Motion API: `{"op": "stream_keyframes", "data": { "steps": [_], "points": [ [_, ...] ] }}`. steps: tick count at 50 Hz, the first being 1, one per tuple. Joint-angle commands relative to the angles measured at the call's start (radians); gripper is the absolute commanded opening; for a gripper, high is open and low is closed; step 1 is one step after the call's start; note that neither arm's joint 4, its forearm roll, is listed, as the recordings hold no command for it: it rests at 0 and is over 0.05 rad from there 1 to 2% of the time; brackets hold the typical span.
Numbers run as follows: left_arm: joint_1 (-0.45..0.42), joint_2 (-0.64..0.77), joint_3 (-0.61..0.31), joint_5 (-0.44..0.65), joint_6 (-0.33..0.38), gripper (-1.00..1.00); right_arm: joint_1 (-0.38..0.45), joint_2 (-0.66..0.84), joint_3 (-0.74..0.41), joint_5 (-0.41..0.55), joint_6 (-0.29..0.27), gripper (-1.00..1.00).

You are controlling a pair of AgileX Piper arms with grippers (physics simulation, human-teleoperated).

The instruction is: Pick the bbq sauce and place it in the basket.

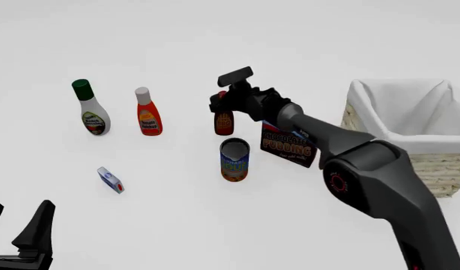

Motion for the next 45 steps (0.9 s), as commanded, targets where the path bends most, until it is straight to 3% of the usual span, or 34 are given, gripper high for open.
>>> {"op": "stream_keyframes", "data": {
  "steps": [1, 3, 4, 22, 45],
  "points": [
    [0.000, 0.000, 0.000, 0.000, 0.000, 1.00, -0.002, 0.029, -0.032, 0.015, -0.006, 1.00],
    [0.000, 0.000, 0.000, 0.000, 0.000, 1.00, -0.004, 0.030, -0.034, 0.015, -0.007, 1.00],
    [0.000, 0.000, 0.000, 0.000, 0.000, 1.00, -0.004, 0.031, -0.035, 0.015, -0.007, -1.00],
    [0.000, 0.000, 0.000, 0.000, 0.000, 1.00, -0.006, 0.021, -0.026, 0.004, -0.005, -1.00],
    [0.000, 0.000, 0.000, 0.000, 0.000, 1.00, 0.021, -0.151, 0.092, -0.014, -0.019, -1.00]
  ]
}}
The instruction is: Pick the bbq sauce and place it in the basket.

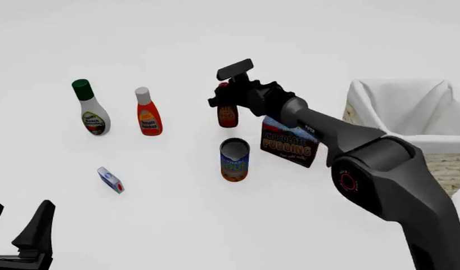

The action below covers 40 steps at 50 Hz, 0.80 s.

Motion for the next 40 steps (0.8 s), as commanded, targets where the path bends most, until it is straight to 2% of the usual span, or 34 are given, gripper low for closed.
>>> {"op": "stream_keyframes", "data": {
  "steps": [1, 11, 22, 40],
  "points": [
    [0.000, 0.000, 0.000, 0.000, 0.000, 1.00, 0.013, -0.086, 0.040, -0.005, 0.004, -1.00],
    [0.000, 0.000, 0.000, 0.000, 0.000, 1.00, 0.023, -0.167, 0.068, 0.010, -0.012, -1.00],
    [0.000, 0.000, 0.000, 0.000, 0.000, 1.00, 0.041, -0.285, 0.161, -0.004, -0.025, -1.00],
    [0.000, 0.000, 0.000, 0.000, 0.000, 1.00, 0.083, -0.488, 0.263, 0.042, -0.066, -1.00]
  ]
}}
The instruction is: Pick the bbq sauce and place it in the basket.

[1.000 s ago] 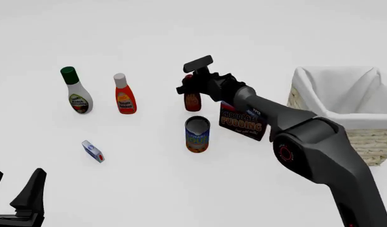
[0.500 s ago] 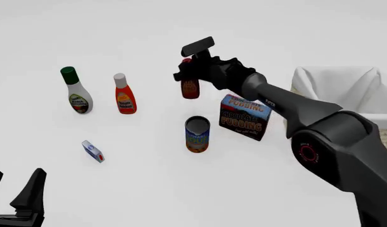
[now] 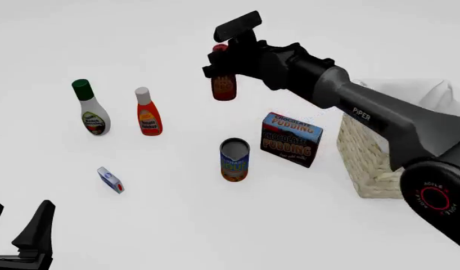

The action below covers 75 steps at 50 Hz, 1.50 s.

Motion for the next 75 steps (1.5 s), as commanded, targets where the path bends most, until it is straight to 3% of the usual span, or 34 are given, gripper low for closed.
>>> {"op": "stream_keyframes", "data": {
  "steps": [1, 38, 75],
  "points": [
    [0.000, 0.000, 0.000, 0.000, 0.000, 1.00, 0.016, -0.131, 0.059, 0.020, -0.010, -1.00],
    [0.000, 0.000, 0.000, 0.000, 0.000, 1.00, -0.132, -0.516, 0.251, 0.086, -0.047, -1.00],
    [0.000, 0.000, 0.000, 0.000, 0.000, 1.00, -0.356, -0.720, 0.372, 0.128, -0.079, -1.00]
  ]
}}
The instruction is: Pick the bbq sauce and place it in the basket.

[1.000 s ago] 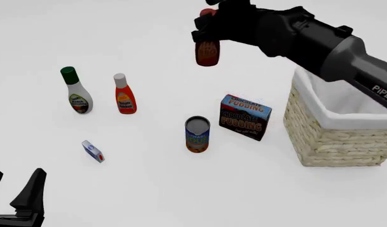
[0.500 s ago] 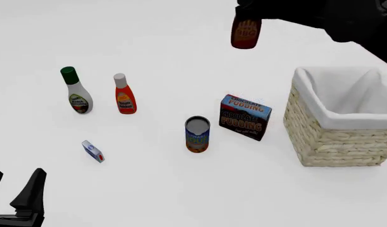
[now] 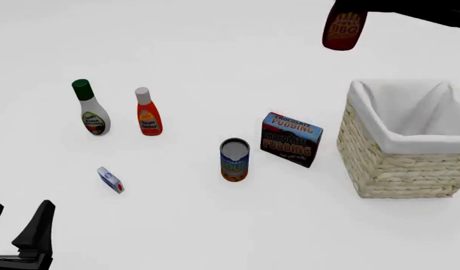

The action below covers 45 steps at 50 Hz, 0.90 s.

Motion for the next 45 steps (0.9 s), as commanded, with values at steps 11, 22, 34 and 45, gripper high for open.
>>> {"op": "stream_keyframes", "data": {
  "steps": [11, 22, 34, 45],
  "points": [
    [0.000, 0.000, 0.000, 0.000, 0.000, 1.00, -0.149, -0.103, 0.073, 0.001, 0.009, -1.00],
    [0.000, 0.000, 0.000, 0.000, 0.000, 1.00, -0.229, -0.131, 0.119, -0.015, -0.006, -1.00],
    [0.000, 0.000, 0.000, 0.000, 0.000, 1.00, -0.284, -0.151, 0.155, -0.025, -0.007, -1.00],
    [0.000, 0.000, 0.000, 0.000, 0.000, 1.00, -0.329, -0.156, 0.214, -0.062, 0.000, -1.00]
  ]
}}
